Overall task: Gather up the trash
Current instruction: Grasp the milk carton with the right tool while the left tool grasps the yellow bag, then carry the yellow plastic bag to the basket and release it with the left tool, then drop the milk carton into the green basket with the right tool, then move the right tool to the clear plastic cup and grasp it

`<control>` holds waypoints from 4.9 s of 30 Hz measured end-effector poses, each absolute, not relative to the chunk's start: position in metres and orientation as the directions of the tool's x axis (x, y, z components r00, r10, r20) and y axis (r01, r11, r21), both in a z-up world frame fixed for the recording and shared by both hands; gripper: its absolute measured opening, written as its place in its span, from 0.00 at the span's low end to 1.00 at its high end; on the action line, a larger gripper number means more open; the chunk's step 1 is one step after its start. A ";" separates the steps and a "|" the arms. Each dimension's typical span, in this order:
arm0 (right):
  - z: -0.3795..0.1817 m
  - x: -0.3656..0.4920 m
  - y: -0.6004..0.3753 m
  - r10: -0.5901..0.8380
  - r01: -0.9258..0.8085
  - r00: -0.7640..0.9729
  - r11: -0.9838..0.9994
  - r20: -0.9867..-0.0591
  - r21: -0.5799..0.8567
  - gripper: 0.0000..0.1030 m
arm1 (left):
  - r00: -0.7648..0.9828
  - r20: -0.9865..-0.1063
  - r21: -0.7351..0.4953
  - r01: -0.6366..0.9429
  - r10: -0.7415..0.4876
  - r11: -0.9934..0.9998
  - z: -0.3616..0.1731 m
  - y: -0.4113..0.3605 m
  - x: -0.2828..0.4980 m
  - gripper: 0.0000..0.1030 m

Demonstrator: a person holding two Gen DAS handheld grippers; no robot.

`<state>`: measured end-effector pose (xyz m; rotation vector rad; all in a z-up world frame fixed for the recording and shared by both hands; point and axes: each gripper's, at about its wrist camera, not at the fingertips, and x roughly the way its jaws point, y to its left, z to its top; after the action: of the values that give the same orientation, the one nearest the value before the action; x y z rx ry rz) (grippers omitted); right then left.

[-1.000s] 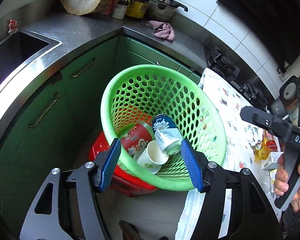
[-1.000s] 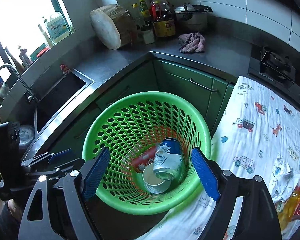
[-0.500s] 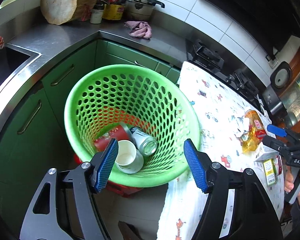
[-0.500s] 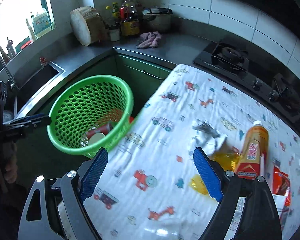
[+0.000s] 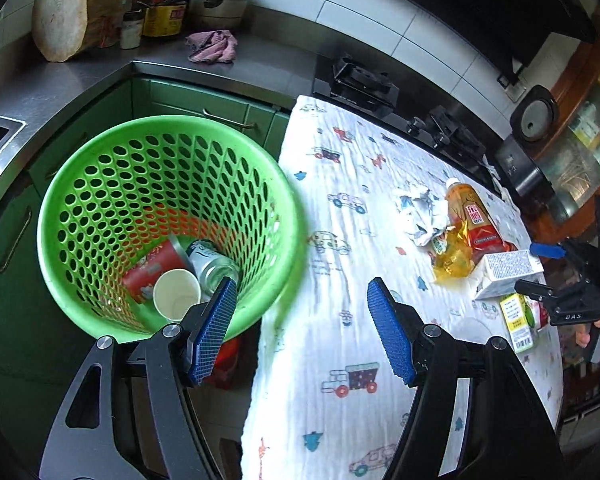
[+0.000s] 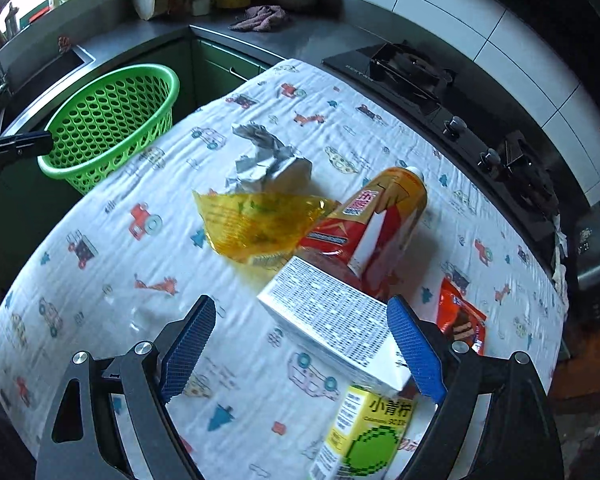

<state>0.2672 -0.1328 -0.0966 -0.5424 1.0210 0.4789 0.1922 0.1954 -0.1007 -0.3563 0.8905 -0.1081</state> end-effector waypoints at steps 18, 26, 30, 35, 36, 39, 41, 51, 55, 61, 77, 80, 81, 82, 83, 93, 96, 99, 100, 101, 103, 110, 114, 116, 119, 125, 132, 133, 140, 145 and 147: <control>-0.127 0.289 -0.130 -0.036 -0.788 0.348 0.529 -0.937 -0.313 0.79 | 0.586 -0.737 -0.365 0.074 -0.336 0.928 -0.100 0.112 0.215 0.66; -0.128 0.278 -0.128 -0.008 -0.819 0.330 0.494 -0.944 -0.291 0.49 | 0.549 -0.739 -0.371 0.152 -0.391 0.916 -0.109 0.081 0.229 0.66; -0.117 0.269 -0.130 0.032 -0.808 0.339 0.521 -0.940 -0.274 0.39 | 0.528 -0.740 -0.377 0.187 -0.417 0.907 -0.112 0.067 0.238 0.66; -0.096 0.260 -0.141 0.100 -0.758 0.356 0.613 -0.929 -0.224 0.38 | 0.505 -0.743 -0.364 0.245 -0.439 0.899 -0.114 0.045 0.255 0.64; -0.091 0.258 -0.145 0.124 -0.744 0.356 0.637 -0.926 -0.201 0.38 | 0.501 -0.746 -0.356 0.256 -0.438 0.899 -0.114 0.039 0.259 0.64; -0.082 0.251 -0.153 0.159 -0.698 0.373 0.697 -0.914 -0.163 0.38 | 0.486 -0.757 -0.335 0.285 -0.437 0.898 -0.117 0.023 0.272 0.64; -0.078 0.245 -0.158 0.174 -0.675 0.381 0.723 -0.908 -0.144 0.38 | 0.472 -0.761 -0.330 0.309 -0.445 0.892 -0.119 0.014 0.281 0.60; -0.084 0.228 -0.179 0.191 -0.596 0.376 0.799 -0.907 -0.079 0.38 | 0.429 -0.789 -0.299 0.358 -0.440 0.885 -0.135 -0.013 0.304 0.41; -0.088 0.225 -0.183 0.202 -0.575 0.376 0.816 -0.904 -0.056 0.38 | 0.451 -0.784 -0.274 0.367 -0.427 0.889 -0.134 -0.013 0.299 0.37; -0.087 0.220 -0.178 0.231 -0.565 0.377 0.825 -0.897 -0.025 0.38 | 0.473 -0.757 -0.284 0.385 -0.452 0.878 -0.119 0.001 0.276 0.32; -0.043 0.220 -0.099 0.393 -0.643 0.414 0.765 -0.821 0.042 0.38 | 0.666 -0.670 -0.288 0.174 -0.327 0.942 -0.065 0.151 0.209 0.30; -0.035 0.227 -0.070 0.431 -0.661 0.412 0.747 -0.803 0.061 0.38 | 0.689 -0.674 -0.278 0.096 -0.265 0.956 -0.064 0.192 0.205 0.30; -0.034 0.229 -0.060 0.443 -0.667 0.408 0.742 -0.798 0.071 0.38 | 0.691 -0.680 -0.276 0.069 -0.246 0.959 -0.065 0.206 0.205 0.31; -0.033 0.232 -0.050 0.454 -0.671 0.404 0.737 -0.794 0.080 0.38 | 0.689 -0.687 -0.277 0.046 -0.231 0.960 -0.068 0.217 0.206 0.31; -0.032 0.234 -0.039 0.463 -0.674 0.402 0.733 -0.790 0.087 0.38 | 0.684 -0.696 -0.277 0.025 -0.219 0.961 -0.071 0.228 0.208 0.31; -0.037 0.263 0.049 0.507 -0.678 0.391 0.723 -0.768 0.132 0.38 | 0.616 -0.778 -0.265 -0.148 -0.121 0.953 -0.117 0.302 0.214 0.71; -0.042 0.272 0.072 0.508 -0.674 0.390 0.726 -0.768 0.137 0.38 | 0.622 -0.773 -0.292 -0.178 -0.123 0.940 -0.121 0.316 0.208 0.73; -0.049 0.282 0.095 0.509 -0.672 0.384 0.727 -0.771 0.145 0.38 | 0.624 -0.773 -0.301 -0.195 -0.119 0.933 -0.123 0.324 0.203 0.75; -0.052 0.286 0.103 0.509 -0.671 0.382 0.727 -0.771 0.146 0.38 | 0.626 -0.772 -0.298 -0.199 -0.113 0.933 -0.122 0.325 0.200 0.76; -0.055 0.289 0.111 0.509 -0.670 0.382 0.728 -0.771 0.149 0.38 | 0.628 -0.770 -0.298 -0.201 -0.111 0.933 -0.121 0.328 0.197 0.76; -0.060 0.295 0.125 0.510 -0.666 0.381 0.730 -0.771 0.154 0.38 | 0.632 -0.768 -0.299 -0.213 -0.102 0.930 -0.120 0.333 0.192 0.77; -0.073 0.307 0.162 0.510 -0.658 0.386 0.736 -0.769 0.158 0.57 | 0.639 -0.764 -0.302 -0.237 -0.087 0.923 -0.119 0.345 0.175 0.78; -0.068 0.299 0.162 0.522 -0.666 0.399 0.730 -0.754 0.153 0.59 | 0.635 -0.768 -0.303 -0.246 -0.083 0.921 -0.120 0.347 0.169 0.78; -0.063 0.294 0.154 0.525 -0.669 0.404 0.729 -0.749 0.149 0.62 | 0.635 -0.769 -0.300 -0.248 -0.079 0.921 -0.119 0.346 0.168 0.78; -0.056 0.284 0.133 0.525 -0.667 0.413 0.731 -0.744 0.145 0.66 | 0.639 -0.765 -0.304 -0.245 -0.083 0.921 -0.116 0.342 0.167 0.78; -0.057 0.263 0.069 0.470 -0.653 0.434 0.752 -0.769 0.091 0.71 | 0.653 -0.752 -0.301 -0.219 -0.090 0.928 -0.107 0.323 0.170 0.78; -0.081 0.246 -0.018 0.372 -0.592 0.437 0.804 -0.819 0.050 0.75 | 0.661 -0.741 -0.310 -0.186 -0.115 0.933 -0.102 0.291 0.176 0.78; -0.085 0.243 -0.029 0.365 -0.582 0.433 0.811 -0.824 0.054 0.77 | 0.659 -0.742 -0.311 -0.182 -0.119 0.933 -0.103 0.285 0.176 0.78; -0.111 0.209 -0.071 0.355 -0.548 0.404 0.832 -0.843 0.088 0.81 | 0.653 -0.744 -0.308 -0.147 -0.141 0.940 -0.101 0.255 0.178 0.80; -0.128 0.188 -0.077 0.367 -0.527 0.403 0.842 -0.838 0.115 0.81 | 0.652 -0.743 -0.305 -0.126 -0.153 0.944 -0.098 0.239 0.180 0.80; -0.135 0.183 -0.076 0.364 -0.510 0.414 0.852 -0.834 0.119 0.81 | 0.650 -0.744 -0.304 -0.119 -0.157 0.945 -0.097 0.236 0.182 0.80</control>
<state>0.1834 -0.0756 -0.1349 -0.1624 1.0035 0.5520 0.1817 0.2356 -0.0973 -0.3423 0.8679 -0.0225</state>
